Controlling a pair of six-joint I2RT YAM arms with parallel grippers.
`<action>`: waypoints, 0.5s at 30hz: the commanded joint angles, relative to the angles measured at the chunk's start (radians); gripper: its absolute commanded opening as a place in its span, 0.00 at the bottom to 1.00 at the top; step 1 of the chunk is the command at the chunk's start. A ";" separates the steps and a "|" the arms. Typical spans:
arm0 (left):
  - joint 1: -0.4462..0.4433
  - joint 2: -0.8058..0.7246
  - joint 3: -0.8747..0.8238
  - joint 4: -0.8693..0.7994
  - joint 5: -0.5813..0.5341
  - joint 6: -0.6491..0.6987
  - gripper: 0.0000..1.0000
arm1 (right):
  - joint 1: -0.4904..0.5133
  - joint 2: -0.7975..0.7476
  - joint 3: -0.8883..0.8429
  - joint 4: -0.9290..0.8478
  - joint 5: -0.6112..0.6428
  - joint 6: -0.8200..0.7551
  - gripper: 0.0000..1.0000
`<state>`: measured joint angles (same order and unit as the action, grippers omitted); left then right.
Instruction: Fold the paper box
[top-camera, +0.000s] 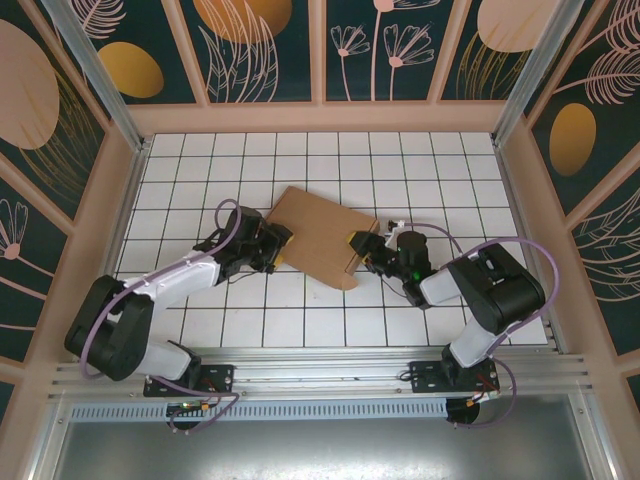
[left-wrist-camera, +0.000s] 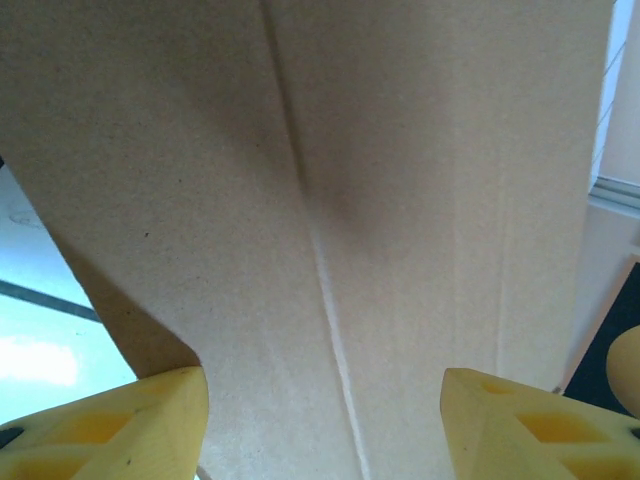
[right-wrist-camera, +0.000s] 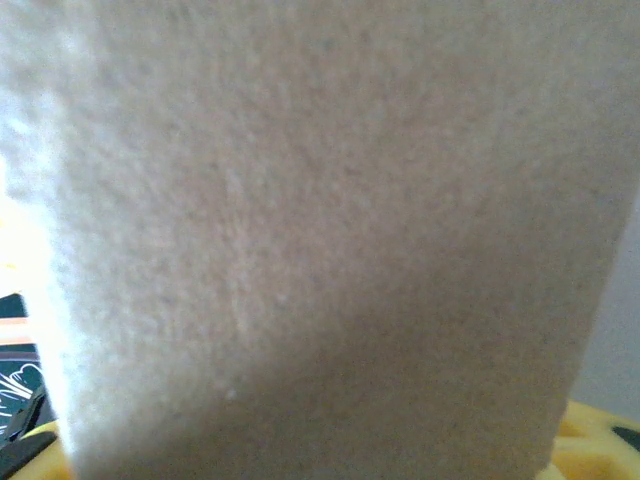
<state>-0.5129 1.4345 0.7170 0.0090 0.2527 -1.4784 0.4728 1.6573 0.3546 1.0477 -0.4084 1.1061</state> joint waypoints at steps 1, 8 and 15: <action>-0.005 0.066 0.037 0.063 0.000 0.009 0.62 | 0.025 0.050 0.004 -0.081 0.030 -0.039 0.35; -0.005 0.162 0.078 0.146 -0.012 0.016 0.59 | 0.044 0.095 0.016 -0.032 -0.033 -0.025 0.31; -0.005 0.238 0.020 0.363 -0.010 -0.006 0.44 | 0.056 0.176 0.013 0.096 -0.130 0.058 0.28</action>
<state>-0.5106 1.6344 0.7631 0.1871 0.2253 -1.4738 0.4808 1.7790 0.3779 1.1614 -0.4042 1.1488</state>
